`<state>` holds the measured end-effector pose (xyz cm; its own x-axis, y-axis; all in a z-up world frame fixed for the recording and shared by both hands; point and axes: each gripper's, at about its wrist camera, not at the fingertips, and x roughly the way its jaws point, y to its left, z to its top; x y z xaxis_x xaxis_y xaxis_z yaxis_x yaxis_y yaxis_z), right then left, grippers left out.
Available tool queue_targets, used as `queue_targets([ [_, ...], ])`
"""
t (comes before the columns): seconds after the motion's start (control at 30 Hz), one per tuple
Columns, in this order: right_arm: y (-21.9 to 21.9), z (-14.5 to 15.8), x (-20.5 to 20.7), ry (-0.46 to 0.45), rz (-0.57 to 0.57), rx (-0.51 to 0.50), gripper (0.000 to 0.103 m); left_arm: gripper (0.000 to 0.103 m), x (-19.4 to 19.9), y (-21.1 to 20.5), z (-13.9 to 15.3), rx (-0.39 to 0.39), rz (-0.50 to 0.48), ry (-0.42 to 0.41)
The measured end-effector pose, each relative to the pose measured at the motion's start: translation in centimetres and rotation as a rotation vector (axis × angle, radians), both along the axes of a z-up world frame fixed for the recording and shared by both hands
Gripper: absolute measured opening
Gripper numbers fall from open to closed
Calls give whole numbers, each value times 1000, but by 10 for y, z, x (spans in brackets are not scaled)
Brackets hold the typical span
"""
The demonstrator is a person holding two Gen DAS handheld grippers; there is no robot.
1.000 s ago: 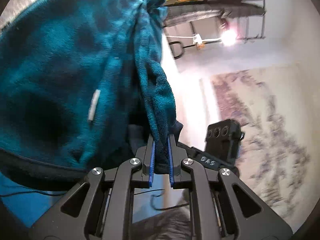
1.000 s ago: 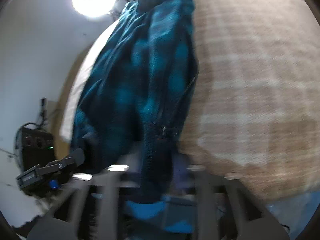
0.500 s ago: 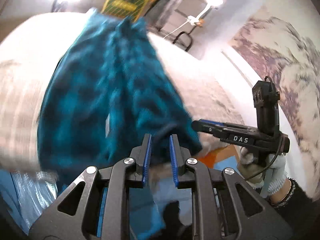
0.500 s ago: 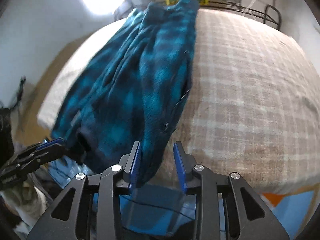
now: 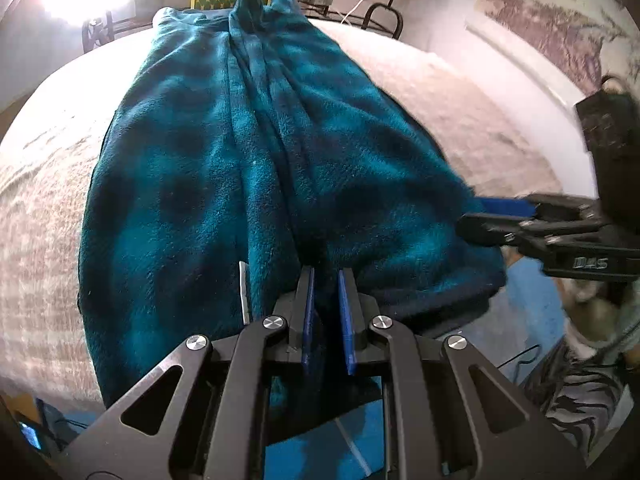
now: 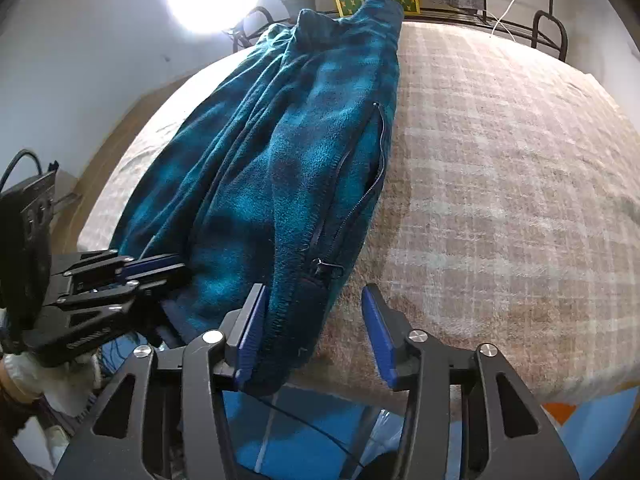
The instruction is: Fold large clothes
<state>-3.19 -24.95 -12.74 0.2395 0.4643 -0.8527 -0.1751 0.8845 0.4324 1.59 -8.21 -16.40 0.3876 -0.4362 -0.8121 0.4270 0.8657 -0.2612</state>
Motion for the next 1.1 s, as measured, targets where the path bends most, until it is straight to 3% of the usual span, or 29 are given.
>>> queue_targets([
  [0.13, -11, 1, -3, 16, -35, 40, 47, 16, -7, 22, 32, -95, 11, -32],
  [0.2, -18, 3, -6, 15, -49, 60, 54, 32, -15, 51, 52, -136, 49, -71],
  [0.23, -20, 3, -7, 18, -60, 62, 62, 53, -17, 65, 58, -149, 81, -83],
  [0.27, -23, 1, -9, 24, -68, 71, 63, 64, -17, 85, 62, -160, 136, -97],
  [0.33, -26, -7, -9, 62, -73, 122, 63, 64, -10, 114, 59, -164, 206, -73],
  [0.43, -25, -21, -8, 128, -75, 195, 63, 64, 6, 147, 38, -198, 301, 44],
  [0.57, -19, -25, -7, 145, -61, 227, 64, 64, 10, 154, 9, -254, 303, 162],
  [0.6, -16, -25, -7, 148, -38, 244, 54, 64, 10, 149, 2, -250, 291, 182],
  [0.63, -11, -26, -7, 161, -18, 267, 34, 64, 8, 144, -2, -256, 277, 202],
  [0.67, -9, -27, -8, 172, -6, 277, 25, 62, 10, 140, -6, -265, 268, 216],
  [0.73, -3, -22, -10, 144, 23, 219, 14, 50, 10, 130, -12, -277, 251, 244],
  [0.8, -8, -15, -12, 116, 30, 187, 12, 45, 6, 119, -12, -256, 223, 234],
  [0.87, -13, -14, -13, 126, 12, 208, 12, 45, 4, 115, -7, -227, 206, 205],
  [0.93, -12, -14, -13, 117, 17, 223, 14, 45, 4, 122, -4, -256, 222, 210],
  [1.0, -13, -13, -14, 120, 23, 233, 22, 46, 8, 133, -6, -266, 269, 216],
  [1.03, -13, -14, -14, 130, 23, 243, 33, 47, 11, 139, -9, -274, 288, 233],
  [1.1, -14, -18, -13, 141, 15, 267, 44, 47, 14, 142, -17, -297, 297, 278],
])
